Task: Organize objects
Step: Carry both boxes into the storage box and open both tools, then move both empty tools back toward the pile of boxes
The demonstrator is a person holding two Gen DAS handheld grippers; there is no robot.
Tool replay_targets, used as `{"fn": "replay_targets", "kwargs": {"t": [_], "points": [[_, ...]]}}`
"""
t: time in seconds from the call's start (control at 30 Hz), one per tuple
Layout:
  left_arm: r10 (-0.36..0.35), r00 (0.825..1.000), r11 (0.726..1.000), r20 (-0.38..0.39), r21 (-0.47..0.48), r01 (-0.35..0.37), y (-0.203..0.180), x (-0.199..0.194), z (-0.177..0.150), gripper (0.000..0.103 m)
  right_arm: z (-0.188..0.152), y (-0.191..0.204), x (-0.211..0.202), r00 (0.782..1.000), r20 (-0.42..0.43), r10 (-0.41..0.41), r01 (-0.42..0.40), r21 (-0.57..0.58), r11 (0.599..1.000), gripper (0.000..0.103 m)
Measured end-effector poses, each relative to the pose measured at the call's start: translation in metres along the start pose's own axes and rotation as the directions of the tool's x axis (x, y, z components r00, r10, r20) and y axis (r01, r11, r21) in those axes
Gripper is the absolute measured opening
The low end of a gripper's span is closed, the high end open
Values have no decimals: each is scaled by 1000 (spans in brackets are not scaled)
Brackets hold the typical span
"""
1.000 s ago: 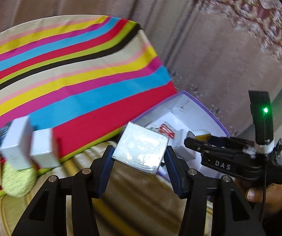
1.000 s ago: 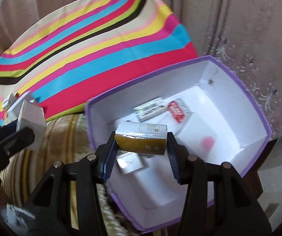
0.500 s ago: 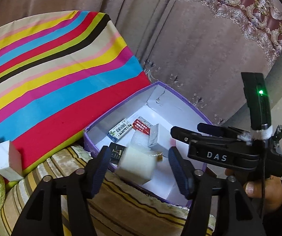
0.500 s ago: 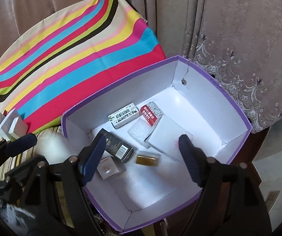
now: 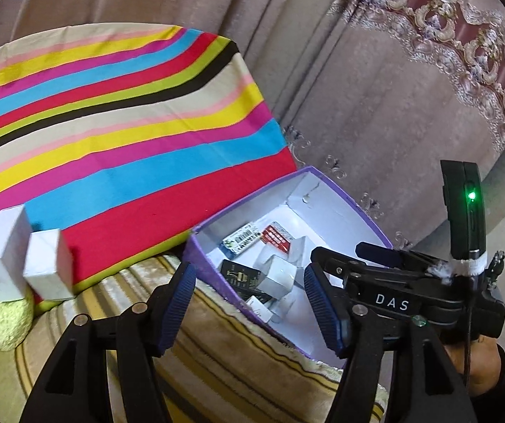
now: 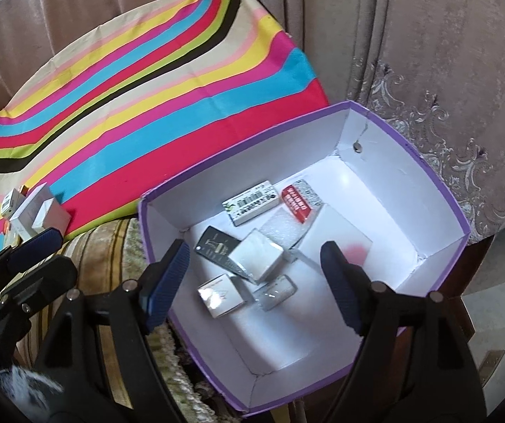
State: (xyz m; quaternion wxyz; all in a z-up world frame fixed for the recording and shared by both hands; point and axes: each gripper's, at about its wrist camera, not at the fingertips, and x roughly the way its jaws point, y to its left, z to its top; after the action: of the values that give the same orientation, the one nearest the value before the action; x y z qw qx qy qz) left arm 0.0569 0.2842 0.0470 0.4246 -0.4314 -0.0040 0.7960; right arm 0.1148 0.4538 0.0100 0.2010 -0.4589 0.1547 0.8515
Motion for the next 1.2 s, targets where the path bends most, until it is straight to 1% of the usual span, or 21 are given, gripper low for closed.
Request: {"fn": "replay_targets", "kwargs": {"t": [0.13, 0.23, 0.37, 0.47, 0.67, 0.87, 0.97, 1.13, 1.2], "points": [[27, 999, 999, 22, -18, -26, 7, -10, -5, 65, -2, 12, -1, 1000, 0, 26, -26, -22, 999, 79], [52, 997, 997, 49, -54, -50, 19, -23, -8, 65, -4, 24, 0, 999, -3, 44, -45, -44, 998, 79], [85, 993, 989, 84, -130, -73, 40, -42, -16, 65, -5, 45, -1, 997, -7, 82, -82, -89, 993, 79], [113, 987, 977, 113, -195, -89, 58, -59, -25, 65, -6, 64, -3, 993, -4, 115, -114, -128, 985, 79], [171, 975, 941, 140, -318, -119, 96, -87, -46, 65, -12, 97, 0, 987, -26, 161, -163, -190, 968, 80], [213, 965, 911, 149, -387, -142, 121, -103, -64, 65, -16, 122, 4, 981, -47, 190, -195, -244, 950, 80], [236, 961, 893, 145, -422, -155, 131, -109, -67, 65, -18, 133, 6, 977, -57, 204, -211, -264, 941, 80], [274, 953, 851, 130, -494, -177, 153, -118, -74, 65, -20, 149, 6, 974, -63, 217, -225, -291, 930, 80], [287, 950, 833, 121, -521, -185, 161, -120, -76, 67, -20, 155, 8, 974, -64, 218, -227, -301, 926, 81]]}}
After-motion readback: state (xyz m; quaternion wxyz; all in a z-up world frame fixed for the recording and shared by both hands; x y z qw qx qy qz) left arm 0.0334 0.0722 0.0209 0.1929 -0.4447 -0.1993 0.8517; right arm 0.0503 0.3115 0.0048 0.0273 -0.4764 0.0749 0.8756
